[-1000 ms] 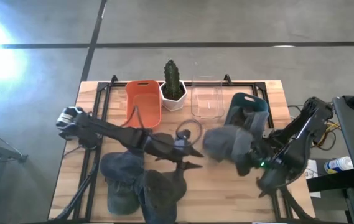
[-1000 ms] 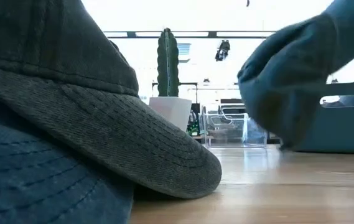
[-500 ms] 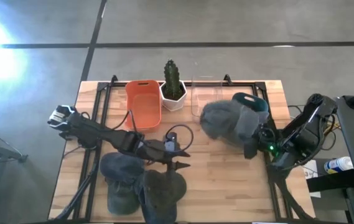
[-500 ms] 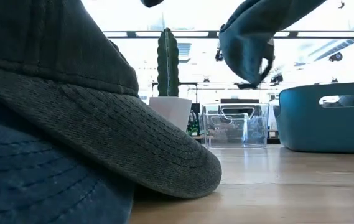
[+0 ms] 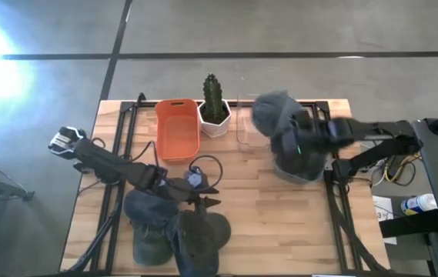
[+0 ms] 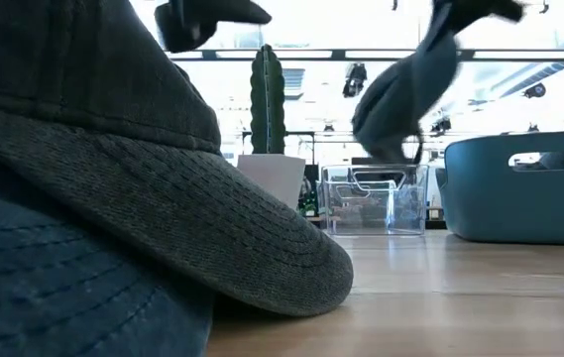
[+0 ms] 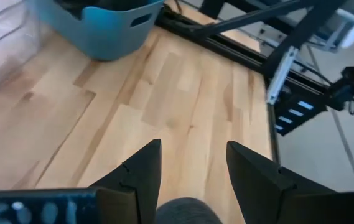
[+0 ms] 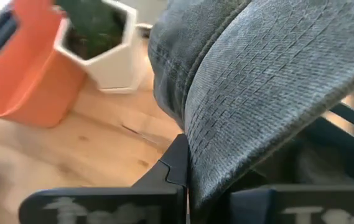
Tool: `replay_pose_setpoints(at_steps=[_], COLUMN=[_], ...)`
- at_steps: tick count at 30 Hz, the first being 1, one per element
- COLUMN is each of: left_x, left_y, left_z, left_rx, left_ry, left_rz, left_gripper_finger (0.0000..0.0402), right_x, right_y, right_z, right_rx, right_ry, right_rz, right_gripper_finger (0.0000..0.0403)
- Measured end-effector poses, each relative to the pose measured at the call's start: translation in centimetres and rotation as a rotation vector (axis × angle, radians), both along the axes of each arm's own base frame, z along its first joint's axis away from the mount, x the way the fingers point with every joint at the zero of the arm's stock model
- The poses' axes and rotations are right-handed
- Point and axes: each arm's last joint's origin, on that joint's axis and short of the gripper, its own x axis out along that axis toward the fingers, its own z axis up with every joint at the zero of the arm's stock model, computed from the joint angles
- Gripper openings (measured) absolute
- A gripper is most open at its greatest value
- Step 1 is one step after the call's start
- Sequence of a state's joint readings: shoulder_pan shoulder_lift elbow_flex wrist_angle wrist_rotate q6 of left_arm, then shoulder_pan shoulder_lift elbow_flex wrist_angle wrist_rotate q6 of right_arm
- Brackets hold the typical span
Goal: Pick & Place hat
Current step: Put the right gray cap into the transparent bin
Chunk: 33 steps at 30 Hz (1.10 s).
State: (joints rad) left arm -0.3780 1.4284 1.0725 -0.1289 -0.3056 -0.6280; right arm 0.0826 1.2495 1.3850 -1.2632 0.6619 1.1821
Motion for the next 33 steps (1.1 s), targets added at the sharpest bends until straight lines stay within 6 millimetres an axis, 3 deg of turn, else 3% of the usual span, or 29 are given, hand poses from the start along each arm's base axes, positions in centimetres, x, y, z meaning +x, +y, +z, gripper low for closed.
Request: replay_pose_setpoints(at_steps=[5, 11, 16, 23, 29, 33], left_x=[-0.8, -1.7, -2.5, -3.3, -3.8, -3.9], left_y=[-0.3, -1.4, -2.1, -2.6, -3.1, -3.2], left_z=[0.2, 0.4, -0.6, -1.2, -1.5, -1.5], left_rx=[0.000, -0.018, 0.005, -0.035, -0.057, -0.053], left_ry=[-0.020, -0.028, 0.017, 0.066, 0.094, 0.099], left_rz=[0.024, 0.001, 0.053, 0.069, 0.069, 0.070], left_gripper_finger=[0.0174, 0.0174, 0.0174, 0.0174, 0.0174, 0.0174], right_x=[1.7, 1.1, 2.5, 4.4, 5.2, 5.3], right_y=[-5.3, -10.5, -12.7, -14.7, -15.2, -16.0], right_z=[0.1, -3.1, -5.7, -9.6, -11.0, -11.4], right_rx=[0.066, 0.276, 0.454, 0.568, 0.626, 0.790], right_ry=[-0.076, -0.032, -0.084, 0.027, 0.058, -0.030], right_rz=[0.068, 0.028, 0.110, 0.085, 0.068, 0.158], right_gripper_finger=[0.0013, 0.0013, 0.0013, 0.0019, 0.0045, 0.0048])
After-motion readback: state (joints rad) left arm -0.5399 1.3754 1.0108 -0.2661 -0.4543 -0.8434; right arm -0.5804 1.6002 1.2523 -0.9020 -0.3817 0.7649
